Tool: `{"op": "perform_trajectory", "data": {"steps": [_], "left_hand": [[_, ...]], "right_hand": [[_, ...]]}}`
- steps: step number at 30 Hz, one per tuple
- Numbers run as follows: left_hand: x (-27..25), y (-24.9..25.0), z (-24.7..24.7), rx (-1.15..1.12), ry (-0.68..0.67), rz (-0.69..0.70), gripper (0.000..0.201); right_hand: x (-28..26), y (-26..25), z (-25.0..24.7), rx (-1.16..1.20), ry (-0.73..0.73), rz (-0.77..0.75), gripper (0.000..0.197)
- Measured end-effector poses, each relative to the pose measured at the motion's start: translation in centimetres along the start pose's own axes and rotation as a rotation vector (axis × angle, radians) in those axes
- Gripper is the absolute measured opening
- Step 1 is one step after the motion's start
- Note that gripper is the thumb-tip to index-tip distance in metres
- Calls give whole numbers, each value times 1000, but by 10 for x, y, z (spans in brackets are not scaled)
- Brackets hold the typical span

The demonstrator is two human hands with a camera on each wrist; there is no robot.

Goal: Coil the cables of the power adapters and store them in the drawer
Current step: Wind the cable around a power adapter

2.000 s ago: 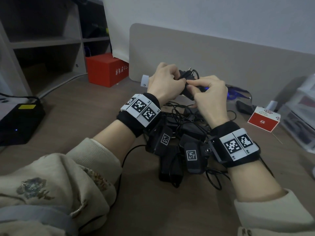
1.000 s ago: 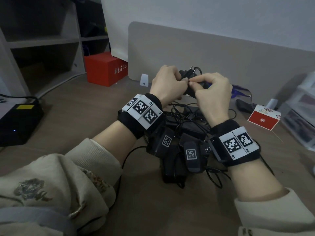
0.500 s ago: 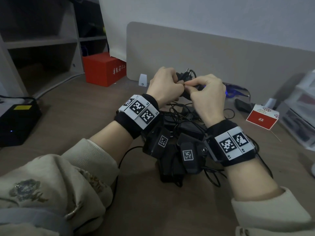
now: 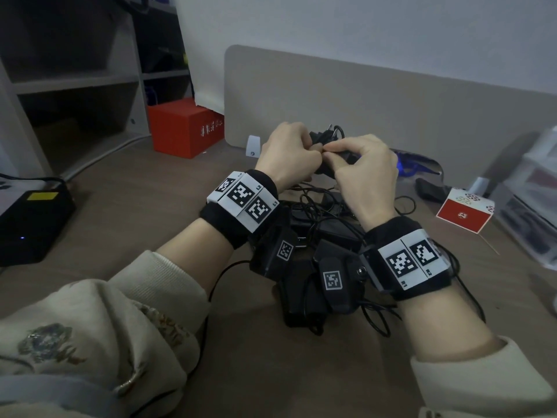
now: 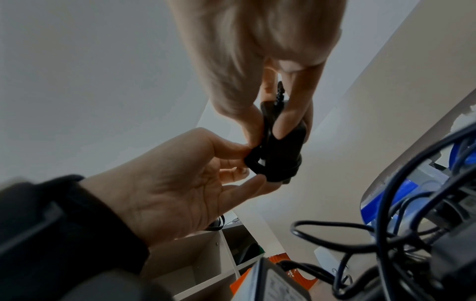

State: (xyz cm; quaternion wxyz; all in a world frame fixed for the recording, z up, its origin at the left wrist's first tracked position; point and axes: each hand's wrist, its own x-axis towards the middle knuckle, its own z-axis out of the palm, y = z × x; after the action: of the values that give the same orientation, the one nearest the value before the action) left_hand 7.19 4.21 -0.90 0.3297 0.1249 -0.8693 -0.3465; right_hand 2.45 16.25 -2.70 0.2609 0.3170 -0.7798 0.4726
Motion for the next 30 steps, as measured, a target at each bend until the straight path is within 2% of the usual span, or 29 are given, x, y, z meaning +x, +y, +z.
{"op": "perform_trajectory", "data": {"steps": [5,11,24,26,30], "left_hand": [[1,-3,-5,-99,-31,-23,27],[2,0,-1,26,-45,2,31],[-2,4,2,95,-29,2,31],[-2,5,1,37,-44,-5,28],[-1,8,-14,-383,-140,-105,26]], "right_hand": [[-2,-1,6,-23,8,-18,11],[-3,0,3,-7,19,-19,11],[-2,-1,1,26,32,24,11],[-1,0,1,42,34,26,11],[2,1,0,118,90,1,12]]}}
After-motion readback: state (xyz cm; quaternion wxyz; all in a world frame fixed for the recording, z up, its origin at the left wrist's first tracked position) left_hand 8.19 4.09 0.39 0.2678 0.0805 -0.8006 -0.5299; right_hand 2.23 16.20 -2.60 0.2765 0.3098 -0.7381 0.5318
